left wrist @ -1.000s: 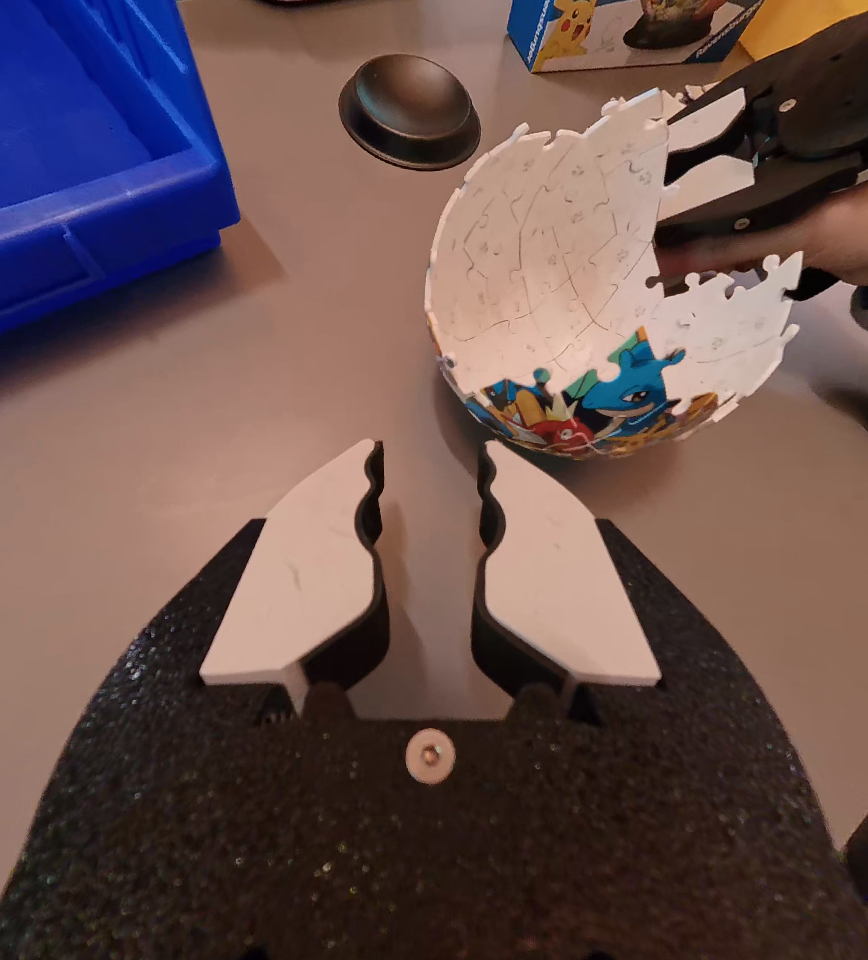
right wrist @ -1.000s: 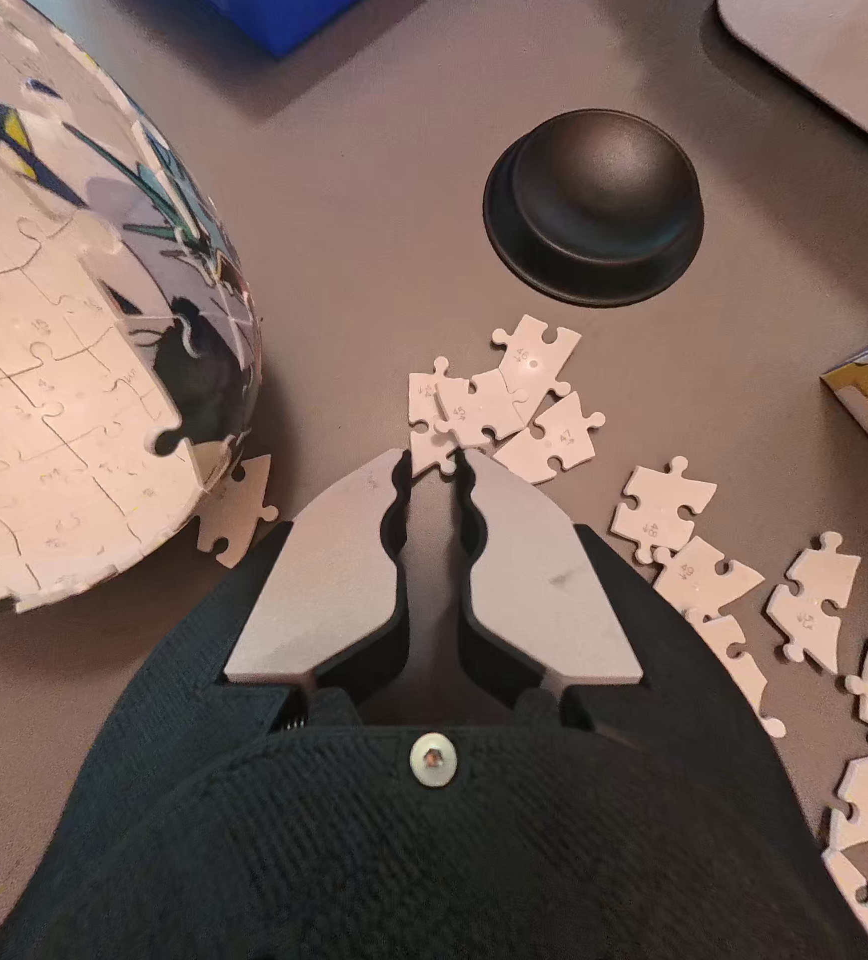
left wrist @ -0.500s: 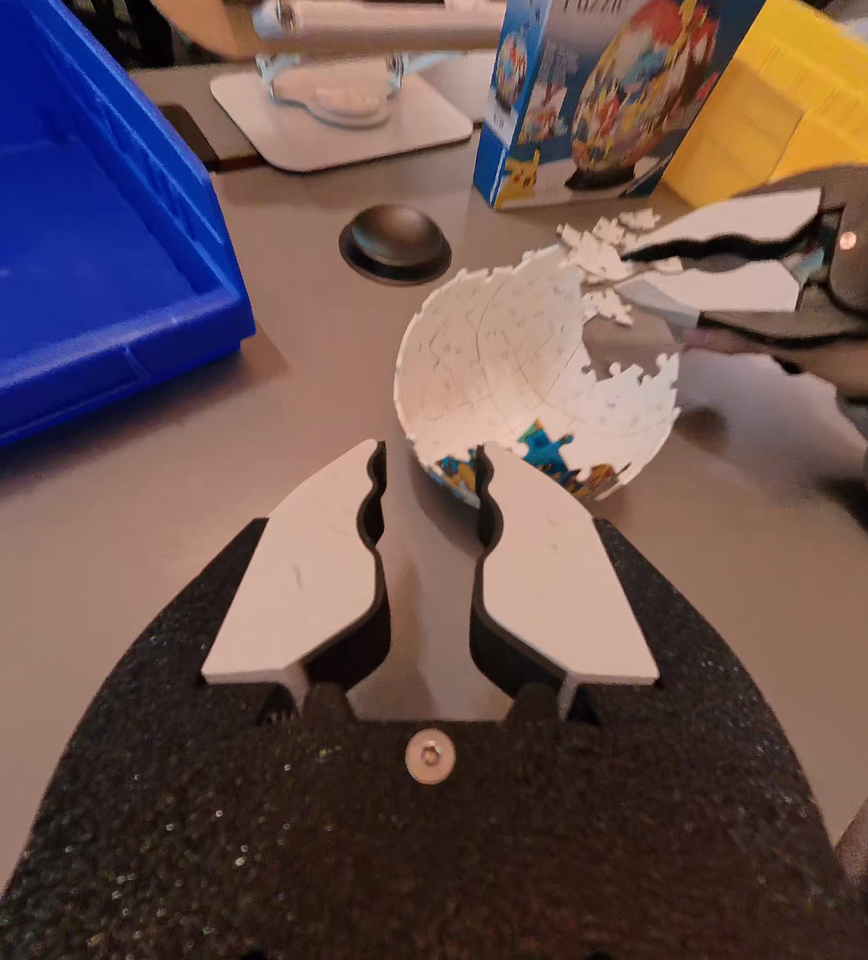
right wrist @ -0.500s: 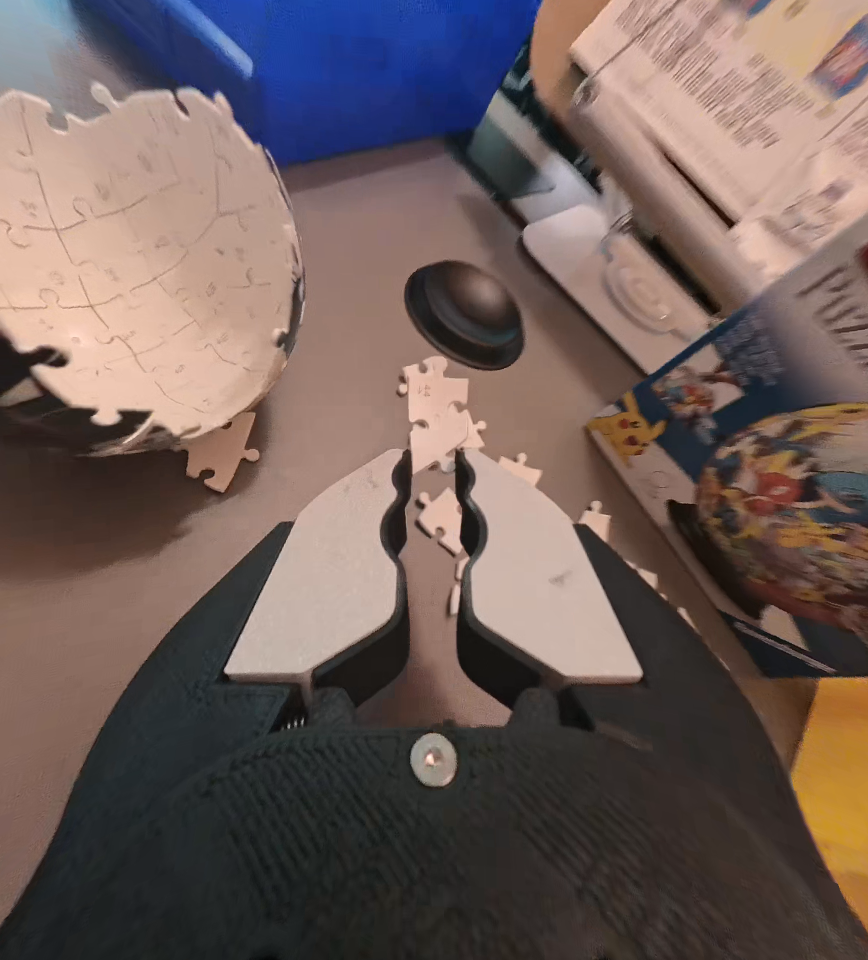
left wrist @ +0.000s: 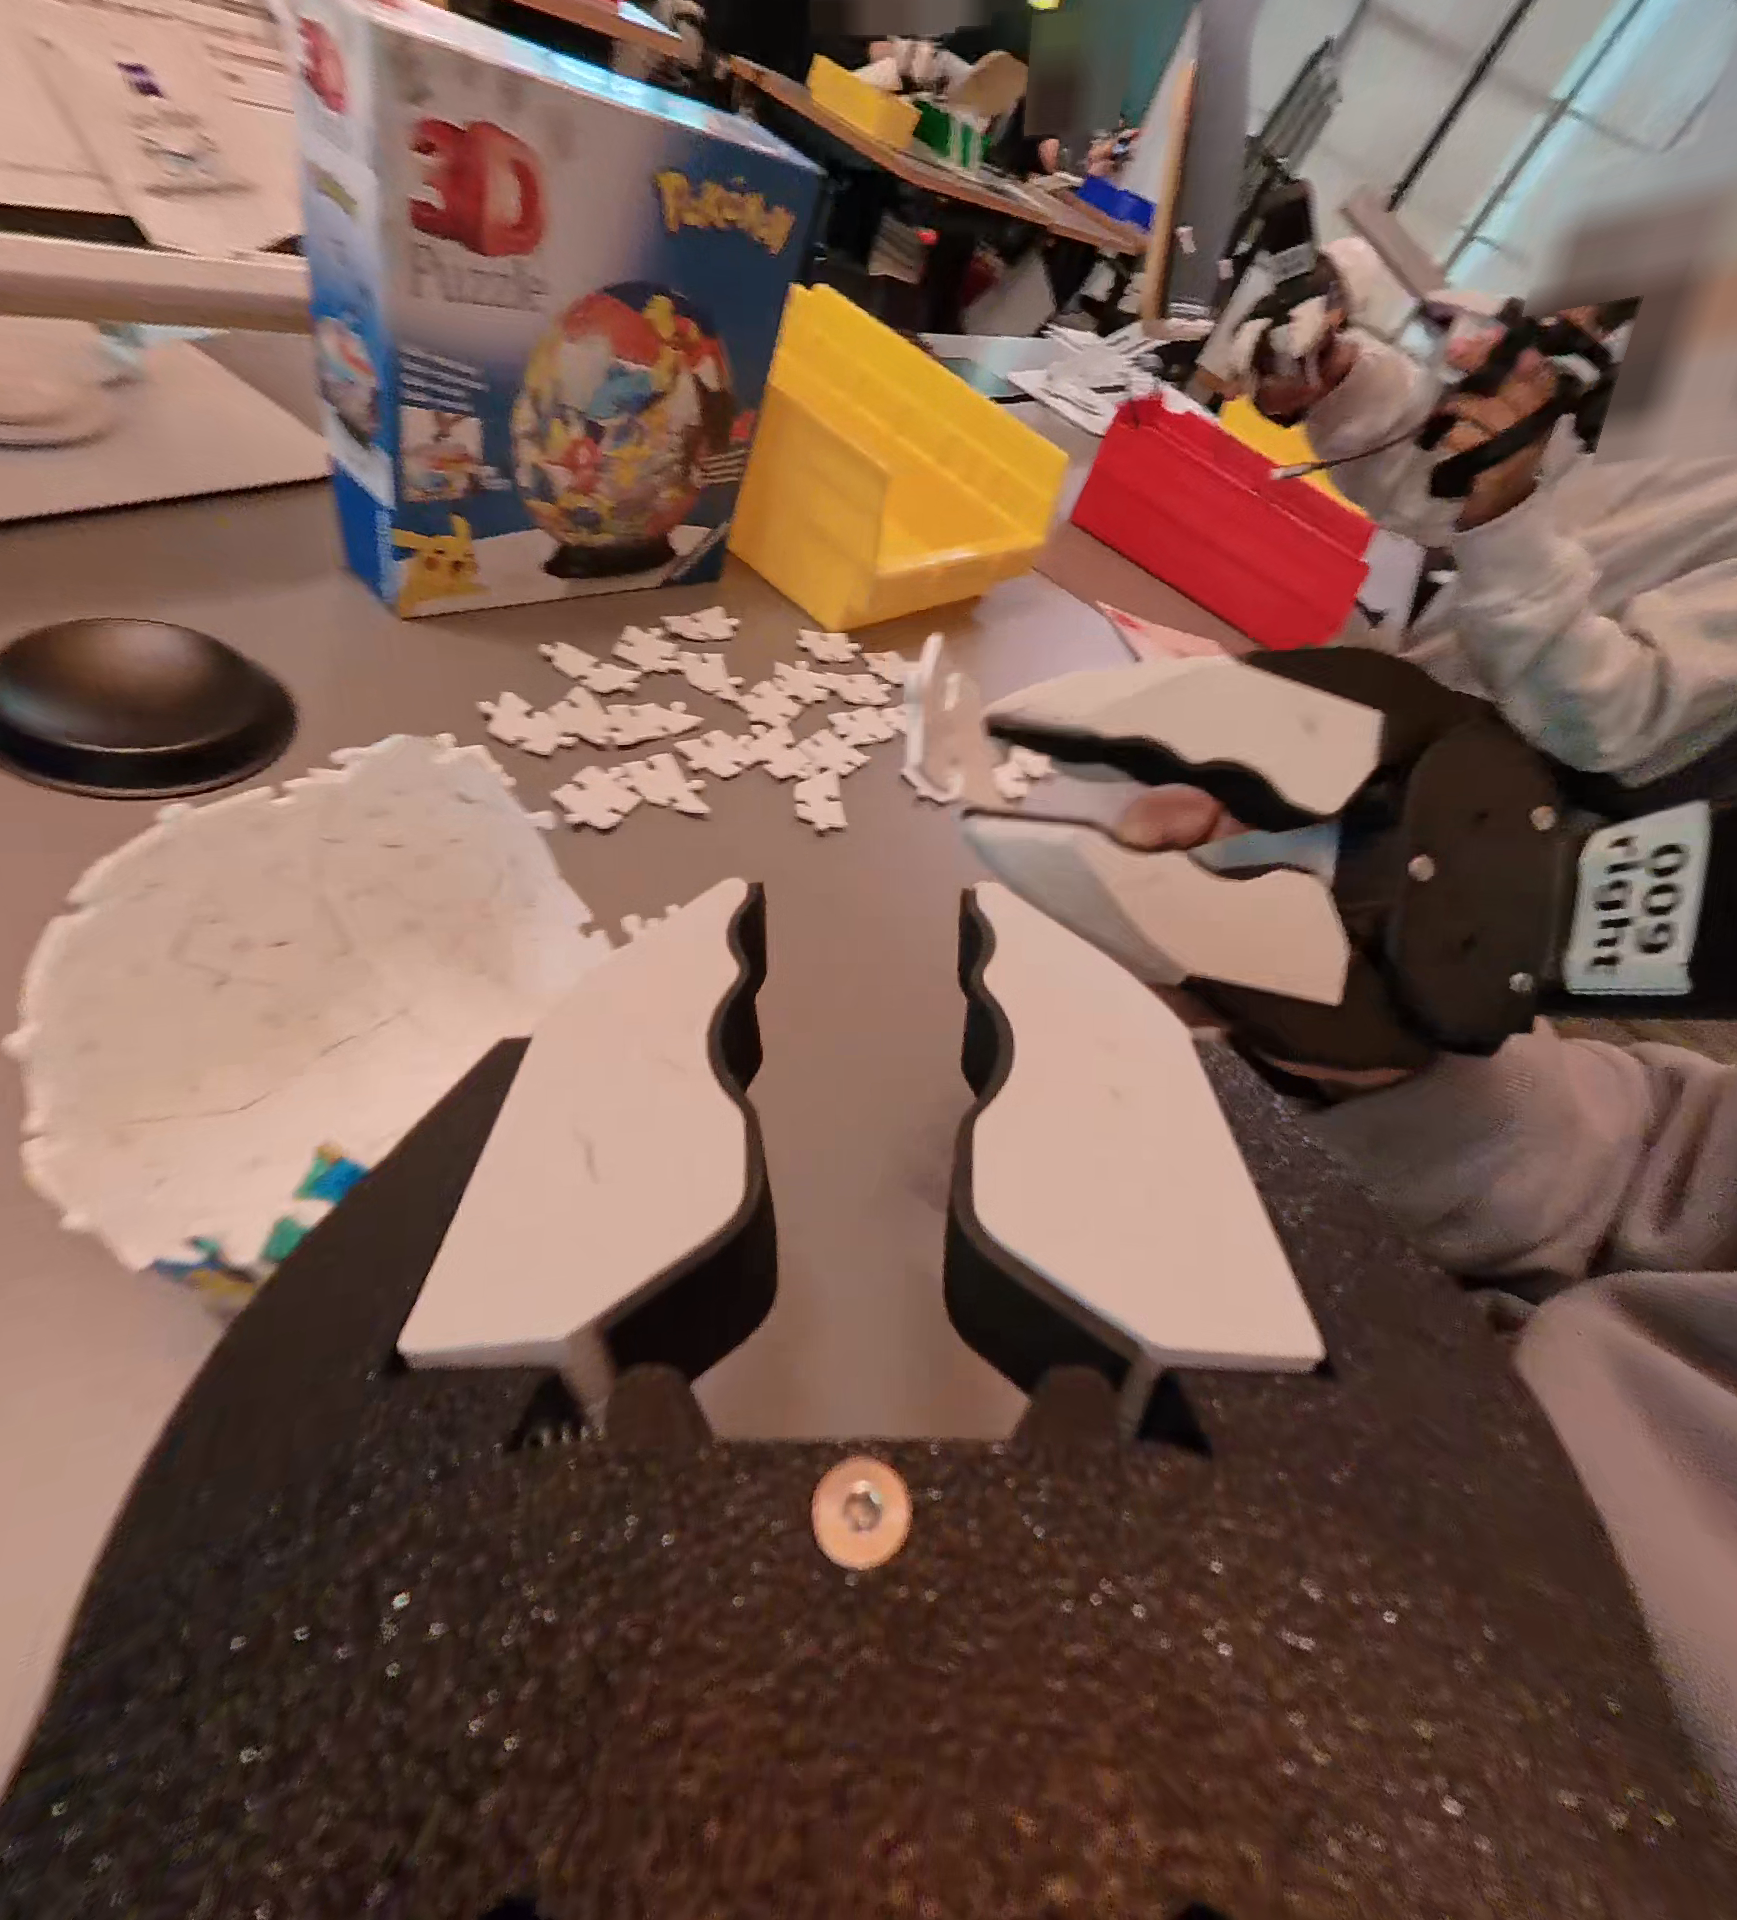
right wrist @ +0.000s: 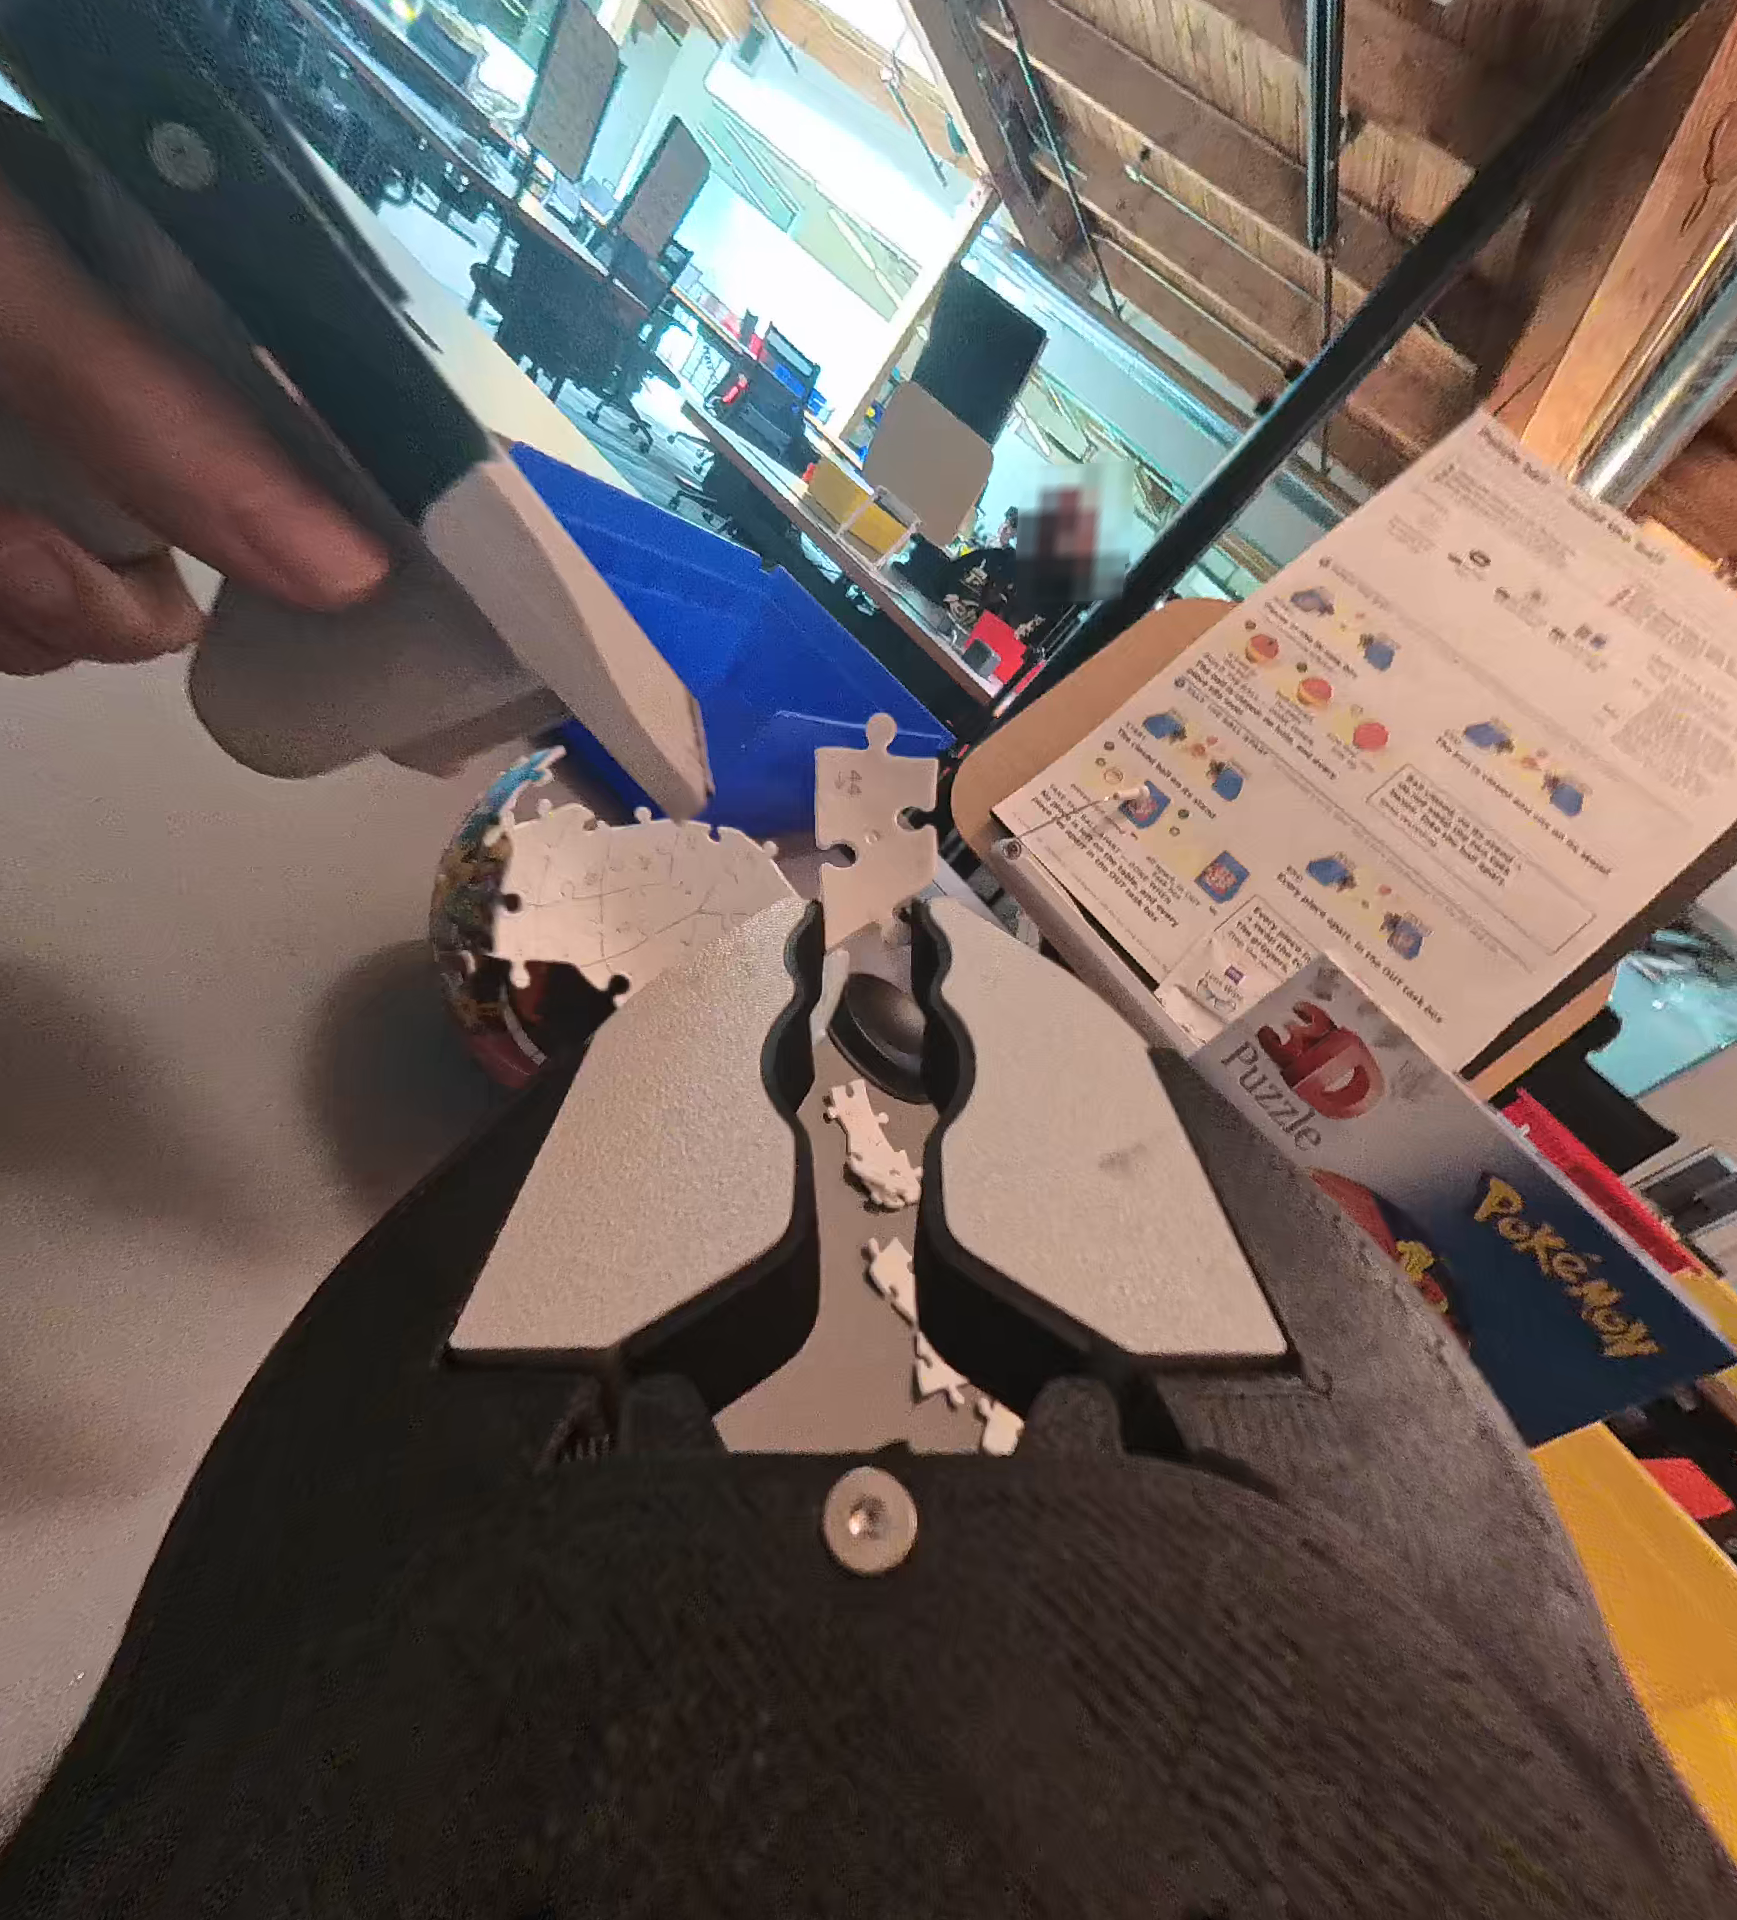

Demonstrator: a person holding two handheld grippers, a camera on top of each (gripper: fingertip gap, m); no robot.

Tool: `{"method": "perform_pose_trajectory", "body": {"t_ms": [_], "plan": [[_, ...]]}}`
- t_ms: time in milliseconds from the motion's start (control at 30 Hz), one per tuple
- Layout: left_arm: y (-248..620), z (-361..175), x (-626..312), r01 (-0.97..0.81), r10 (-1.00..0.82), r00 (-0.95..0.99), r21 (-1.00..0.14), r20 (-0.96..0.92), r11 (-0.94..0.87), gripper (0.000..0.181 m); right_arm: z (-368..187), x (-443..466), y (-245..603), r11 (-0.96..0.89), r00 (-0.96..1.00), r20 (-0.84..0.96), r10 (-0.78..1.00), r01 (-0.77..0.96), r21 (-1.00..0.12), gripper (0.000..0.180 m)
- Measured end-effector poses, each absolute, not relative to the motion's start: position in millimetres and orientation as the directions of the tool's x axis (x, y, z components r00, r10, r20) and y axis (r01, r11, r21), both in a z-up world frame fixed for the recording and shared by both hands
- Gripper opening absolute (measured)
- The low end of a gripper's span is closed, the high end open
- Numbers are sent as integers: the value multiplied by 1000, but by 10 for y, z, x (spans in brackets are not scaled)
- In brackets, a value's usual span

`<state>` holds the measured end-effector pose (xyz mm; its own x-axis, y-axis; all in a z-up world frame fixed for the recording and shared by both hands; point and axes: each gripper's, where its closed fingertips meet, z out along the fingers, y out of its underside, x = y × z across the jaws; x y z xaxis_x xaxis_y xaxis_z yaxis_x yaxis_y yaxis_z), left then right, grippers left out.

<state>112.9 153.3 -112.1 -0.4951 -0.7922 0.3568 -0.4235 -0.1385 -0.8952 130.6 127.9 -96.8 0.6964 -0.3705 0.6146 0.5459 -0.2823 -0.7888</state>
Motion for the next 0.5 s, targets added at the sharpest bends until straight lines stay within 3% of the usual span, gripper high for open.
{"method": "perform_pose_trajectory", "body": {"t_ms": [200,300,500], "plan": [[1321,-1089,1119,-450,-701,-556,-871,446,-197,27,-1096,1160,1314,-268,720,604,-341,542,-797,16],[1317,-1096,1143,-432,-704,-563,-880,433,-196,5,-1130,1122,1331,-279,701,632,-331,567,-775,16],[1407,-1151,1126,-441,-703,-573,-881,421,-168,2,-1224,1062,1383,-252,797,569,-201,520,-816,22]]}}
